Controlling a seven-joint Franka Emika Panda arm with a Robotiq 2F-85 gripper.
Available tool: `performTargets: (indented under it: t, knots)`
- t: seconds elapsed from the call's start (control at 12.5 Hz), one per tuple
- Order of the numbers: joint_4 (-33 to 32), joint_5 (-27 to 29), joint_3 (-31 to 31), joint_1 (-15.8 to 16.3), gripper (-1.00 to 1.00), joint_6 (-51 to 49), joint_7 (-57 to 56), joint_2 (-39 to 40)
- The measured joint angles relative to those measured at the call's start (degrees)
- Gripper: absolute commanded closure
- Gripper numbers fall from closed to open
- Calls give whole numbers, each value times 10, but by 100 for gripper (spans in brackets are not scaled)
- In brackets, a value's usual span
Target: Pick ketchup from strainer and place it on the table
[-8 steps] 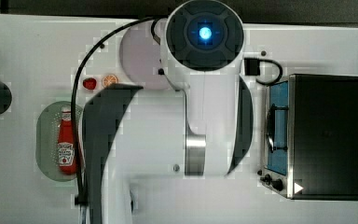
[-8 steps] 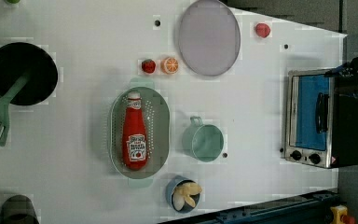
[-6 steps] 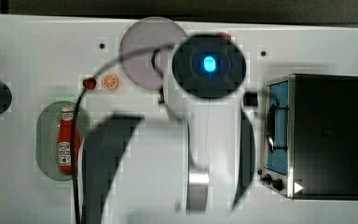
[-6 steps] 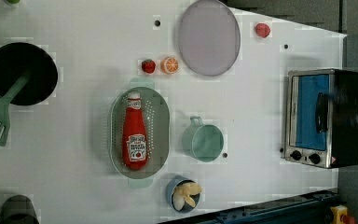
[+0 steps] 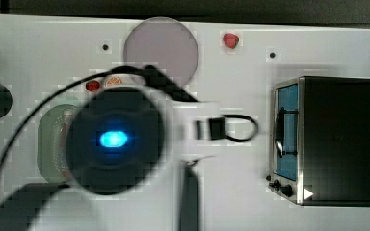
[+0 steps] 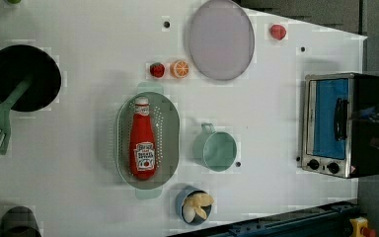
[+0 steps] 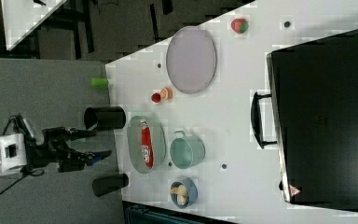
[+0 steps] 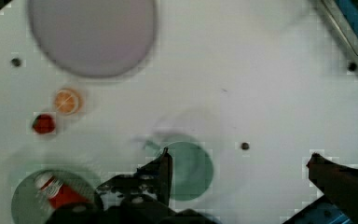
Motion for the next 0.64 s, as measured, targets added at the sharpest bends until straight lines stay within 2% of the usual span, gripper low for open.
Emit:
performTargets:
  t: [0.48,0.64]
  knots:
    - [-15,-2,198,17,-100,68,0,94]
    - [-22,1,246,31,-100,88,0,130]
